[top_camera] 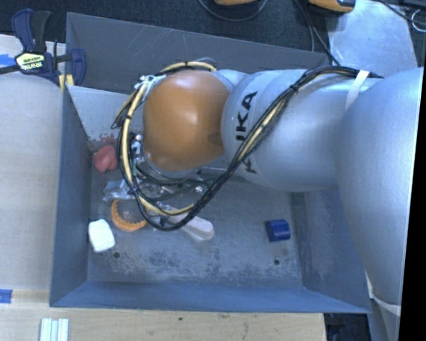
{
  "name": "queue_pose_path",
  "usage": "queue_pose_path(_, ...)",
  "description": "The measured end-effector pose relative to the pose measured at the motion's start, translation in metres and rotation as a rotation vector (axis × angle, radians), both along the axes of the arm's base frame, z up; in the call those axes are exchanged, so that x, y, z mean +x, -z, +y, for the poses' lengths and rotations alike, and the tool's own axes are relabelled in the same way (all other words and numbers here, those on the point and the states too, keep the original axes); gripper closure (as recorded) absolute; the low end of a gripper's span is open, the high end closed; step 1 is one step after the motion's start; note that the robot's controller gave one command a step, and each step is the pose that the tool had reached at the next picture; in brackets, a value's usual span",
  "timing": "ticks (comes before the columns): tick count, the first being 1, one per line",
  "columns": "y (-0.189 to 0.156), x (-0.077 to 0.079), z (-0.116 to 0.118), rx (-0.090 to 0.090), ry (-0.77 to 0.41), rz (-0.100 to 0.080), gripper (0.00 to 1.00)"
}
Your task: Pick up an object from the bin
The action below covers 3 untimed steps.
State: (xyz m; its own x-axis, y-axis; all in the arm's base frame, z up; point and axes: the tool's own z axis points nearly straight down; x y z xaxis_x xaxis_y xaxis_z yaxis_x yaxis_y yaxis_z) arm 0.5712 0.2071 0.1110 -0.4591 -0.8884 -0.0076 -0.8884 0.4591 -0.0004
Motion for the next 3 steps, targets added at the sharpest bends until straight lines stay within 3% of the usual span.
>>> queue_pose_path(1, -0.021, -0.001, 0.000, -0.001, 0.000, 0.005, 1.00)
queue_pose_path(3, -0.059, 0.001, 0.000, 0.003, 0.002, -0.007, 1.00)
